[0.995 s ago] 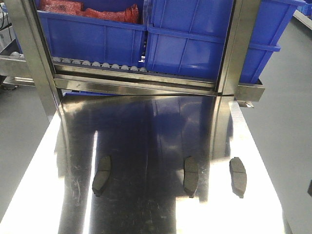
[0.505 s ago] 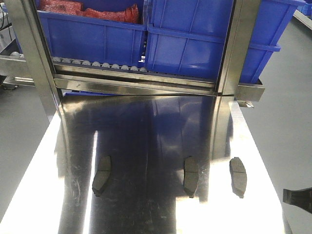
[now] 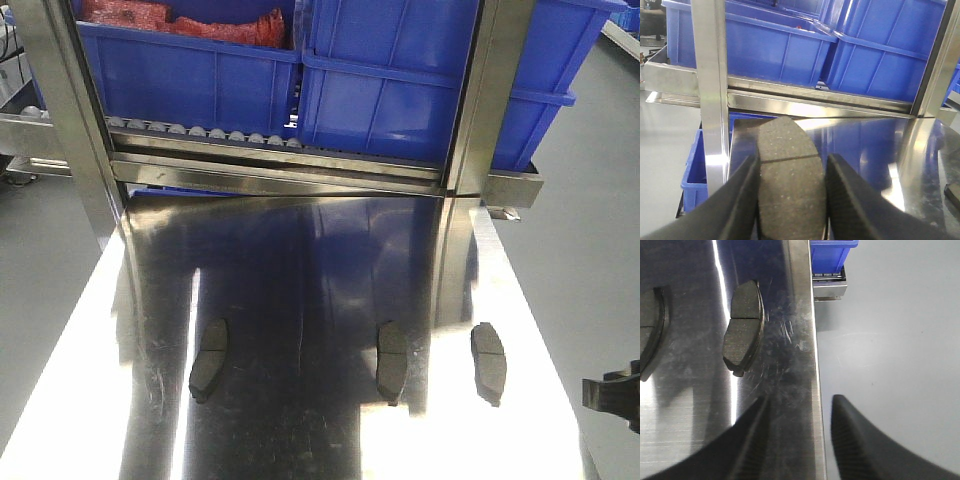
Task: Move and align brake pads A on conveyor
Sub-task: 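Lower the right gripper over the outermost brake pad nearest the right arm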
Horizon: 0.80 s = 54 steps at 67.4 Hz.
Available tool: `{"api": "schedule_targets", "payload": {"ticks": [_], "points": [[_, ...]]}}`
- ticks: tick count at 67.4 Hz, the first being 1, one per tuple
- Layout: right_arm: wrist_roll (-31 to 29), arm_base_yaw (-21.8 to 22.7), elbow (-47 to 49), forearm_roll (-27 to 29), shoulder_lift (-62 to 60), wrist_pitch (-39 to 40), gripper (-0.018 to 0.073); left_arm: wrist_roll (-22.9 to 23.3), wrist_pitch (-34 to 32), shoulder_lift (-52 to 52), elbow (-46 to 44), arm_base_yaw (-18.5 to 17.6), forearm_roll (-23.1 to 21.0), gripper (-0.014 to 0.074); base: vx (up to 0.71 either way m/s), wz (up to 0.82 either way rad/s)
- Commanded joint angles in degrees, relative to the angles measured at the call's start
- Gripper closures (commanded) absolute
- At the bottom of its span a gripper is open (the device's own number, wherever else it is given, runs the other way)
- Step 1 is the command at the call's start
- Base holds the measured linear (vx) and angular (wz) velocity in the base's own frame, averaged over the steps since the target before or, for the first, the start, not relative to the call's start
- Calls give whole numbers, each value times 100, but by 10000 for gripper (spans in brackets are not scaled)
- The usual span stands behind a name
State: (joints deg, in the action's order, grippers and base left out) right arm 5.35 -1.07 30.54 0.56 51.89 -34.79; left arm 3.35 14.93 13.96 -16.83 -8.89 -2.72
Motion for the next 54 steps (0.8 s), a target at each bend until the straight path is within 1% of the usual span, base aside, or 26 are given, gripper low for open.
{"api": "schedule_targets", "payload": {"ticks": [1, 6, 11, 16, 19, 22, 28, 33, 39, 54], "points": [[-192, 41, 209, 12, 15, 489, 146, 11, -522, 49, -169, -23, -40, 603, 0, 0], [-312, 41, 355, 214, 152, 563, 116, 11, -522, 49, -169, -23, -40, 603, 0, 0], [-535, -36, 629, 379, 432, 412, 115, 11, -522, 49, -169, -23, -40, 603, 0, 0], [-627, -300, 935, 409, 792, 220, 117, 11, -522, 49, -169, -23, -40, 603, 0, 0], [-599, -532, 1156, 409, 1053, 170, 117, 11, -522, 49, -169, -23, -40, 603, 0, 0], [-535, -762, 1363, 398, 1293, 171, 117, 11, -522, 49, -169, -23, -40, 603, 0, 0], [-86, -1011, 1752, 386, 1886, 129, 117, 11, -522, 49, -169, -23, -40, 603, 0, 0], [347, -1027, 2075, 356, 2443, -64, 117, 11, -522, 49, -169, -23, -40, 603, 0, 0], [652, -1027, 2491, 187, 3091, -344, 117, 11, -522, 49, -169, -23, -40, 603, 0, 0], [723, -1027, 3493, 145, 4286, -1005, 117, 11, -515, 49, -169, -23, -40, 603, 0, 0]]}}
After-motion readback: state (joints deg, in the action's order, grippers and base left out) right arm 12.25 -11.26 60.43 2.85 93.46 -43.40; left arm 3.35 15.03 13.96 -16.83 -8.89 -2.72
